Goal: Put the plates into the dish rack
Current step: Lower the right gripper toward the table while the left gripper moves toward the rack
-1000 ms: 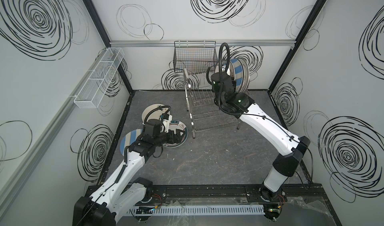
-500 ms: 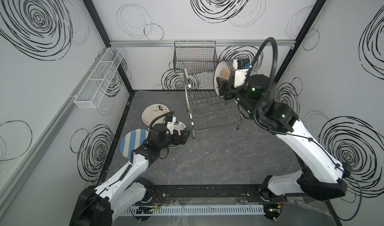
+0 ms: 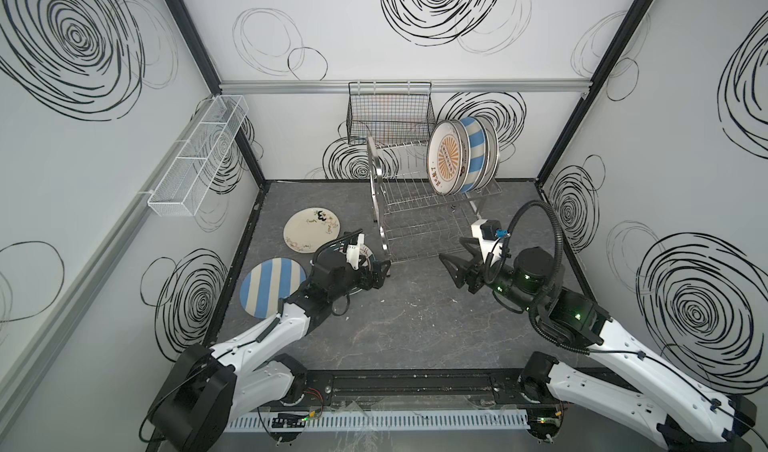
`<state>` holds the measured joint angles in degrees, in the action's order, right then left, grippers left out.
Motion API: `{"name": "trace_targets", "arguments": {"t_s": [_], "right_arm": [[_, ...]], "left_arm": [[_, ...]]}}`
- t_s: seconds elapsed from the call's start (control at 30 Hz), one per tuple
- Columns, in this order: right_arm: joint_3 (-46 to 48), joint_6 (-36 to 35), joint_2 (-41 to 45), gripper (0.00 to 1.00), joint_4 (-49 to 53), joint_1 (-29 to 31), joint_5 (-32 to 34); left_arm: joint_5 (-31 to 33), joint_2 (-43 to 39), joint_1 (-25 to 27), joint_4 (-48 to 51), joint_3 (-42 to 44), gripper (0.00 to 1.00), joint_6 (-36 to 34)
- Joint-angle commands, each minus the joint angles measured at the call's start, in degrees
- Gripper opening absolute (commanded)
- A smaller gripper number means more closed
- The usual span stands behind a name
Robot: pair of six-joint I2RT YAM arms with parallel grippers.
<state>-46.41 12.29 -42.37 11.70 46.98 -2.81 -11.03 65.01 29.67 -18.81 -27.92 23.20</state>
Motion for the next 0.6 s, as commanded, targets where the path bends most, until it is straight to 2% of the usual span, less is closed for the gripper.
{"name": "trace_targets", "arguments": {"t_s": [0.0, 0.17, 0.57], "right_arm": [[1.98, 2.34, 3.23, 0.79, -4.02, 0.22, 0.24], [5.32, 4.09, 4.52, 0.80, -4.06, 0.17, 0.08], [7.21, 5.89, 5.60, 0.81, -3.03, -0.99, 1.14]], "left_arm": [[-0.08, 2.11, 1.20, -5.45, -3.28, 0.96, -3.92], [-0.63, 5.70, 3.81, -5.50, -5.52, 0.96, -5.94], [-1.27, 11.41, 7.98, -6.80, -6.19, 0.96, -5.08]]}}
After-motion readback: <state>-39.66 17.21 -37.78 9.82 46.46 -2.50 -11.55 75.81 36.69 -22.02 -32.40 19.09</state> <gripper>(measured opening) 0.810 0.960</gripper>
